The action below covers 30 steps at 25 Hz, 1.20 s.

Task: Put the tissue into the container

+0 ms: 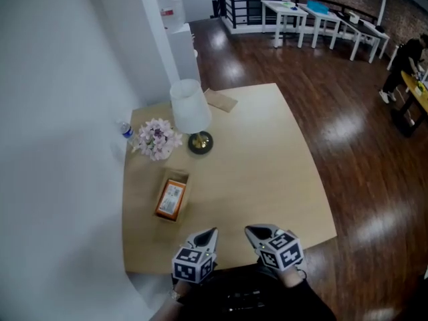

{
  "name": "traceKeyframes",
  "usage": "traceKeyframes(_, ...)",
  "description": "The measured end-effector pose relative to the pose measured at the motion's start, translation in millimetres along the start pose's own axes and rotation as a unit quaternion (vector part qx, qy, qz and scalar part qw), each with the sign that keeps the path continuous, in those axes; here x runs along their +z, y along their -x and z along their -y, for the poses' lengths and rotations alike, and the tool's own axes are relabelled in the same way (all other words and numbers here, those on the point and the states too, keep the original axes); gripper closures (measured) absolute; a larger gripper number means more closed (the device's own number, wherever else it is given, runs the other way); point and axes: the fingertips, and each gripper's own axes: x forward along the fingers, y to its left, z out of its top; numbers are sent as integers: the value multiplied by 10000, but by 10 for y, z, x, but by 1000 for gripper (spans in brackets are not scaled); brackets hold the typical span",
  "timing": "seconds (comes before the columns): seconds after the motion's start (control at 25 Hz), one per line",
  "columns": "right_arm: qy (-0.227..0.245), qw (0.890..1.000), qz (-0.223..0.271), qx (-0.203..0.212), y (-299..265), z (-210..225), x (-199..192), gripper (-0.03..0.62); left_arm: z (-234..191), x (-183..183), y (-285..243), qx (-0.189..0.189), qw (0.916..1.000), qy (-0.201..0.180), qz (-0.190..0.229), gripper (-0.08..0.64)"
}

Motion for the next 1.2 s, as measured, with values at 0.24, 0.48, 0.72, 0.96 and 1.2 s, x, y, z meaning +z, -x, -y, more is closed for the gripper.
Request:
traceKeyframes(0.24, -31, 10000, 69, -3, 54, 81, 10, 606, 2, 23, 7, 114, 9999, -14, 27, 565)
traceKeyframes(0.48, 52, 9999, -16, -87, 84, 143, -20, 606, 17, 10, -2, 162, 9999, -23, -24, 565)
traceKeyframes(0.72, 10, 10000, 5, -77, 91, 169, -25, 606, 31, -3, -19, 172, 9998, -47, -71, 565)
traceKeyframes(0.96, 3, 10000, -10, -58, 89, 155, -34, 606, 37, -7, -27, 148, 9998, -57, -75, 565)
traceKeyframes(1.2, 4, 10000, -4, -52, 101, 147, -31, 606, 39, -13, -21, 138, 9999, -49, -79, 565)
